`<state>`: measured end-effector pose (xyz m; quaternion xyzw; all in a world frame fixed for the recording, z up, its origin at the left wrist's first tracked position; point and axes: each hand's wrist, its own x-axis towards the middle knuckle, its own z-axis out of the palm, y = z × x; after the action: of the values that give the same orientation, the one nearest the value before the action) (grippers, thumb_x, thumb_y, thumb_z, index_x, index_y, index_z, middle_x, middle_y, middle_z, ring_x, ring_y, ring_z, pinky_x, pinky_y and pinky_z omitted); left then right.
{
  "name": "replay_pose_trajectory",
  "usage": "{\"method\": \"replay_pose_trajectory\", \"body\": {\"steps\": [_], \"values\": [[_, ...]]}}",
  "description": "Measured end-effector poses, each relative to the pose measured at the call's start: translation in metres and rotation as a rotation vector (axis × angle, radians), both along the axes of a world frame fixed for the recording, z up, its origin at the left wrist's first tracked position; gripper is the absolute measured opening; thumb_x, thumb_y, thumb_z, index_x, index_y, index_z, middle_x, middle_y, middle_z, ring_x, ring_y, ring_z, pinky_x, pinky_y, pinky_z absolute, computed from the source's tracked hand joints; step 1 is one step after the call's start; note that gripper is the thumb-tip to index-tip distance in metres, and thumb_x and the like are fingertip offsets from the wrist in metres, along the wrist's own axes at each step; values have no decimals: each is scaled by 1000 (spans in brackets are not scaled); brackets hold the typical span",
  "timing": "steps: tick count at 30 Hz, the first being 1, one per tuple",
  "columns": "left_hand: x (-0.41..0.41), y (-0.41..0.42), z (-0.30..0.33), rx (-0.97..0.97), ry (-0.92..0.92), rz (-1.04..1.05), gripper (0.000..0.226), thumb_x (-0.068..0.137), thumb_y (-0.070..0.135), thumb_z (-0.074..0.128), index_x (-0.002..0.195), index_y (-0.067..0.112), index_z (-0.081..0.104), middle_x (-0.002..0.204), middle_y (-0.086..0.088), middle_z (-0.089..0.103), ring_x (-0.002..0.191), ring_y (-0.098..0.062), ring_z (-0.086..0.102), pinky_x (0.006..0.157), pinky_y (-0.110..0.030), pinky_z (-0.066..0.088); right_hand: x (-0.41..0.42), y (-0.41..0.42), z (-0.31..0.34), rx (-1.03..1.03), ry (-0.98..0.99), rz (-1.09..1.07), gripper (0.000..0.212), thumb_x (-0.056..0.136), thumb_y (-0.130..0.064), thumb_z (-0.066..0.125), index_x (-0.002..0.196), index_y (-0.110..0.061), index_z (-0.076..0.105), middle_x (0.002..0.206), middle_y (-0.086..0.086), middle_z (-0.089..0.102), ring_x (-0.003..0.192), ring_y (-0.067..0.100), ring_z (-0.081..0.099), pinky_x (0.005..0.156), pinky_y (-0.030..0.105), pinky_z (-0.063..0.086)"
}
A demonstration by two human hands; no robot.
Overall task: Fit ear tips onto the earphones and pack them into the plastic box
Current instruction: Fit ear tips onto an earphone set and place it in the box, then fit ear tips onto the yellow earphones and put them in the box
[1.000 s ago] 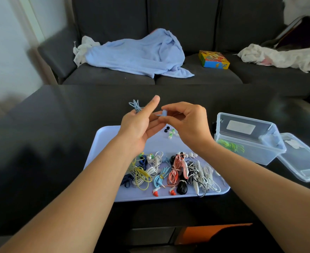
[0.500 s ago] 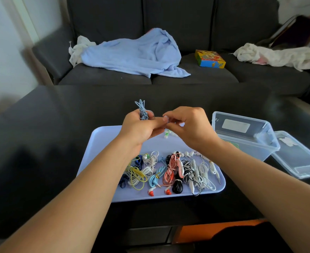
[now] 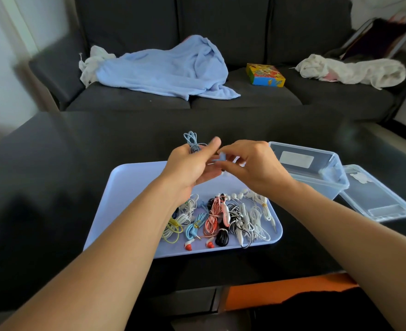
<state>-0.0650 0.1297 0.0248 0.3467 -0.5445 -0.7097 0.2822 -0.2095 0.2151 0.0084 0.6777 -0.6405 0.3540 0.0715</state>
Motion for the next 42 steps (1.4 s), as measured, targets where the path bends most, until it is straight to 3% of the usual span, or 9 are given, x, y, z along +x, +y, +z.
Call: {"method": "replay_pose_trajectory", "body": {"steps": [7, 13, 17, 20, 25, 31, 35, 38, 42], "values": [[-11, 3, 8, 104, -20, -5, 32, 102, 37, 52, 105, 7, 64, 98, -13, 76, 86, -25, 76, 72, -36, 63, -8, 12, 11, 41, -835, -152, 23, 93, -8, 68, 116, -9, 72, 96, 5, 76, 83, 15, 74, 75, 25, 60], [-34, 23, 12, 98, -98, -69, 67, 98, 65, 35, 111, 7, 67, 94, -13, 76, 82, -23, 75, 80, -42, 62, -8, 20, 22, 146, -1455, -86, 20, 97, -11, 63, 112, 1, 69, 98, 19, 74, 82, 23, 75, 70, 26, 60], [-43, 30, 6, 128, -86, -236, 94, 87, 82, 18, 127, 10, 63, 113, -12, 74, 101, -23, 72, 94, -42, 57, -15, 23, 13, 304, -1056, -115, 30, 87, -31, 77, 109, -11, 73, 100, 10, 76, 92, 21, 74, 86, 35, 59], [-43, 30, 4, 151, -11, -389, 102, 83, 86, 11, 133, 11, 61, 122, -10, 70, 114, -21, 66, 106, -39, 49, -20, 26, 4, 201, -789, -221, 22, 88, -15, 76, 109, -15, 73, 97, 5, 76, 92, 21, 73, 85, 35, 59], [-42, 30, 9, 16, -3, -338, 64, 97, 66, 35, 121, 16, 68, 126, -6, 67, 117, -22, 63, 102, -45, 52, -51, 36, 26, -93, -1203, -290, 20, 92, -1, 67, 111, -6, 71, 91, 5, 74, 76, 10, 72, 73, 22, 58], [-43, 24, -1, -101, -123, -196, 34, 102, 44, 49, 98, 18, 71, 105, -5, 75, 101, -22, 71, 84, -37, 59, -116, 71, 16, 131, -572, -616, 29, 80, -5, 81, 106, -17, 76, 94, 2, 74, 84, 17, 72, 76, 31, 60], [-40, 18, -6, -123, -172, -187, 31, 102, 42, 49, 98, 18, 68, 102, -5, 74, 95, -21, 72, 79, -35, 58, -119, 74, -4, 413, -404, -614, 37, 78, -5, 83, 112, -18, 74, 113, 2, 71, 93, 15, 66, 75, 25, 52], [-36, 10, -9, -159, -221, -193, 31, 102, 40, 50, 96, 17, 69, 100, -6, 74, 94, -22, 71, 78, -35, 58, -106, 66, 5, 321, -268, -677, 37, 81, -5, 77, 115, -19, 74, 117, 2, 70, 104, 18, 65, 83, 29, 54], [-27, -8, -16, -387, -319, -158, 26, 100, 34, 55, 90, 15, 69, 93, -6, 72, 83, -21, 66, 75, -37, 55, -43, 37, 27, 163, -334, -439, 20, 85, -9, 72, 102, -19, 78, 88, -8, 72, 76, 3, 65, 62, 4, 44]]}}
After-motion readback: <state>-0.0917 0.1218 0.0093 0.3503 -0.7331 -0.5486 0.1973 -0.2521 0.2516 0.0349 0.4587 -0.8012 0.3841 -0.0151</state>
